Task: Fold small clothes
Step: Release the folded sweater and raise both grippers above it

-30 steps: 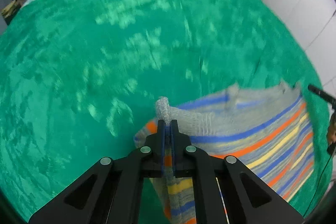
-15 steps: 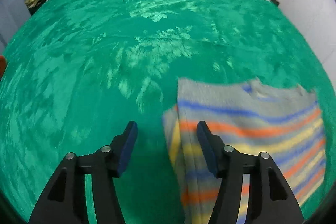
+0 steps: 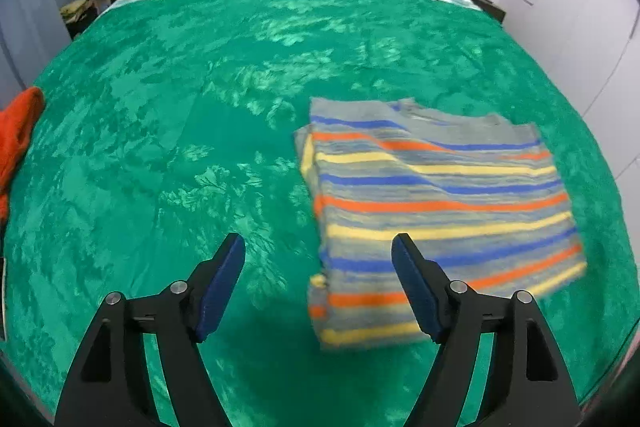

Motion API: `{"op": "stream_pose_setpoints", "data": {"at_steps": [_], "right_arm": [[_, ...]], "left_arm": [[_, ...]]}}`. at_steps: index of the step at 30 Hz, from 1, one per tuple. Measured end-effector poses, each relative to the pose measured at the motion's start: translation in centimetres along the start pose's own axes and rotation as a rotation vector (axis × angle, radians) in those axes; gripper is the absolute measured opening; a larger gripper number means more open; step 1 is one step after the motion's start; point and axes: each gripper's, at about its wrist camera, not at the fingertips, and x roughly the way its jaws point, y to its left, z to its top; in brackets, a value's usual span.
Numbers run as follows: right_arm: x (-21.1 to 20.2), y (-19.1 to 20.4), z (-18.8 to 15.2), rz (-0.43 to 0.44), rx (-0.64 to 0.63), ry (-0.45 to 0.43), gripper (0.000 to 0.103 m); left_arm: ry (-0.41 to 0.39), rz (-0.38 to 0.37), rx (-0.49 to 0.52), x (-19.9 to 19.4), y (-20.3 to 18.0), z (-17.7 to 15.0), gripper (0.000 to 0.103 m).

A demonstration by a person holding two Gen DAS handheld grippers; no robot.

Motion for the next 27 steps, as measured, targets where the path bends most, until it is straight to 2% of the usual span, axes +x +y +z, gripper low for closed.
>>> {"op": "stream_pose_setpoints", "data": {"at_steps": [11, 15, 16, 22, 27], "right_arm": [[-5.2, 0.5, 0.1, -0.001, -0.034, -0.047, 0.076], [-5.7, 0.6, -0.4, 0.024, -0.033, -0.049, 0.080], [-5.4, 0.6, -0.8, 0.052, -0.031, -0.043, 0.081], [-1.3, 2.6, -5.3, 0.229, -0.033, 0.107, 0.081], [1.9, 4.3, -7.8, 0.283, -0.059, 0.179, 0.081]], "left_arm": [[-0.056, -0.001, 0.065, -4.8, -3.0, -0.8, 0.080], [-0.060, 0.049, 0.066, -5.2, -3.4, -1.0, 0.080], [-0.062, 0.071, 0.060, -5.3, -3.5, -1.1, 0.080], [-0.083, 0.129, 0.035, -5.8, -4.3, -1.4, 0.084], [-0.081, 0.166, 0.041, -4.9, -4.9, -1.2, 0.085]]}}
